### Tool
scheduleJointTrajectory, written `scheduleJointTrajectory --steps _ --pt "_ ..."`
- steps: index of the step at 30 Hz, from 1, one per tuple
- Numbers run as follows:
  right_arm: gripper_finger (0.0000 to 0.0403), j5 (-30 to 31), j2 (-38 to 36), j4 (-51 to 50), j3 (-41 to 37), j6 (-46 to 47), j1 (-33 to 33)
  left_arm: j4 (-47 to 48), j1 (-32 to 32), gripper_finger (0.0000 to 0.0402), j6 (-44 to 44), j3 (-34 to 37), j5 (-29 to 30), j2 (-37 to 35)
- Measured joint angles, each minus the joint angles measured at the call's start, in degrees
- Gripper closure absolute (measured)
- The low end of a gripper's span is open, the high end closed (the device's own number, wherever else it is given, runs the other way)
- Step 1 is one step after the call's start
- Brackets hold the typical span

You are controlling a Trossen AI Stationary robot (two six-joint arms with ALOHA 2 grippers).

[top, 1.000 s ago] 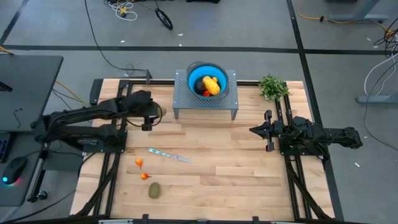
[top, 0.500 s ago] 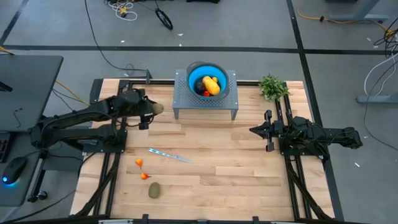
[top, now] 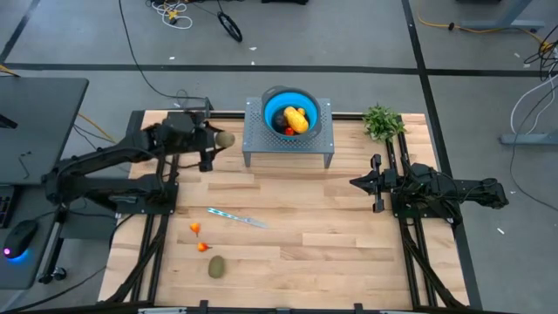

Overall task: Pick & Place Fruit
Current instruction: Put the top kiwi into the blue bin

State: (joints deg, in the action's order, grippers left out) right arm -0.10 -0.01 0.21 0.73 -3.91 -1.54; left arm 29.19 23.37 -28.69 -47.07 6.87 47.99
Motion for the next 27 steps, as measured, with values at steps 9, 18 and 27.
scheduleJointTrajectory --steps 9,18,27 --pt "0.0396 0.0 0.0 0.02 -0.02 -0.01 0.02 0.04 -0.02 0.0155 -0.35 -5.45 0.02 3.05" --pt "0.0396 -0.01 0.0 0.02 0.0 0.0 0.01 -0.05 -0.02 0.0155 -0.12 -5.72 -0.35 4.63" --pt "0.0396 -0.01 0.0 0.0 0.0 0.0 0.01 -11.55 -0.02 0.0155 4.64 -5.72 -1.88 4.63"
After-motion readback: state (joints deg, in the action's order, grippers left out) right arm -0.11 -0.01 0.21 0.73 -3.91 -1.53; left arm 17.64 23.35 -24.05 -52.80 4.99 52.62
